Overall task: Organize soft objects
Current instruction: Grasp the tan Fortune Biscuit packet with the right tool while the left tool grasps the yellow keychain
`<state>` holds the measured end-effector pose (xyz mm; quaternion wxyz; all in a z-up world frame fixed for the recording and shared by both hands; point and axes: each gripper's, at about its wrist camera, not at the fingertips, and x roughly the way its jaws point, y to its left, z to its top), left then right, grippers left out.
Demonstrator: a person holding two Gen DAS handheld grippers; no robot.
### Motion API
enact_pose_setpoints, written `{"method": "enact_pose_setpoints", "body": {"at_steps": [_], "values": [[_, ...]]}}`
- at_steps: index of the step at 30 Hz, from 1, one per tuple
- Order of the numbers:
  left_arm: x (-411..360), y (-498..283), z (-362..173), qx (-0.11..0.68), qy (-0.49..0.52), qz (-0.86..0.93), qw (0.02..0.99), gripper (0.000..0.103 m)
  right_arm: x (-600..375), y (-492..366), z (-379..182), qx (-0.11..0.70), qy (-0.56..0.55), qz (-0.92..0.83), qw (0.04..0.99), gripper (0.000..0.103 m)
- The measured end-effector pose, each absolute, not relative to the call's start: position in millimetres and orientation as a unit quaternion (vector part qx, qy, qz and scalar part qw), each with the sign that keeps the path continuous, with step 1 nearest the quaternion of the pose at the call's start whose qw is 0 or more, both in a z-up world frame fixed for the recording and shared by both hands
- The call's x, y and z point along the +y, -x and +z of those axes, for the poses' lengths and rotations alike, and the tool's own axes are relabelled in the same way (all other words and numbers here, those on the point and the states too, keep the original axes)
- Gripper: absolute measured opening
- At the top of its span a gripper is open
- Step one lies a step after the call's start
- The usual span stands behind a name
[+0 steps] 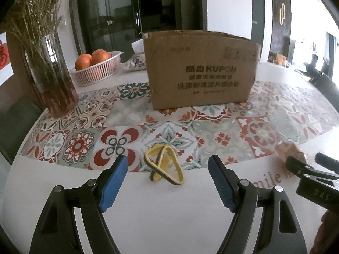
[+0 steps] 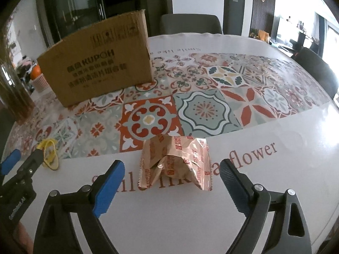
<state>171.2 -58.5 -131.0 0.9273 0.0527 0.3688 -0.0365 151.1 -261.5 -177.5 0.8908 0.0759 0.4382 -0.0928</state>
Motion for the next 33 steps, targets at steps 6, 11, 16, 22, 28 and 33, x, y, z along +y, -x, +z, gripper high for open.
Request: {"method": "enact_pose_setpoints", "body": {"at_steps": [6,11,16,22,28,33], "values": [[-54,-186,-143,0.389,-0.045,-0.035,0.92,0.078,-260,-162,-183,0.45,-0.062,-0.105,0.885,0.092],[-55,-197,-154,0.407,-0.046,-0.04,0.911,0.078,-264,-172,-195,0.47,-0.067,-0.11,0.873,0.092],[-56,-208,-164,0.424,-0.042,-0.043,0.903,0.077,-263,-181,-203,0.478,-0.061,-0.113,0.869,0.092],[-53,-219,-175,0.444,-0.03,-0.039,0.895,0.069,-259,-190,-207,0.479,-0.045,-0.114,0.869,0.092],[-53,-219,-178,0.452,-0.024,-0.054,0.89,0.05,-260,-190,-209,0.474,-0.061,-0.104,0.872,0.091],[-56,-218,-177,0.451,-0.03,-0.062,0.89,0.041,-260,-186,-207,0.462,-0.064,-0.102,0.878,0.074]]}}
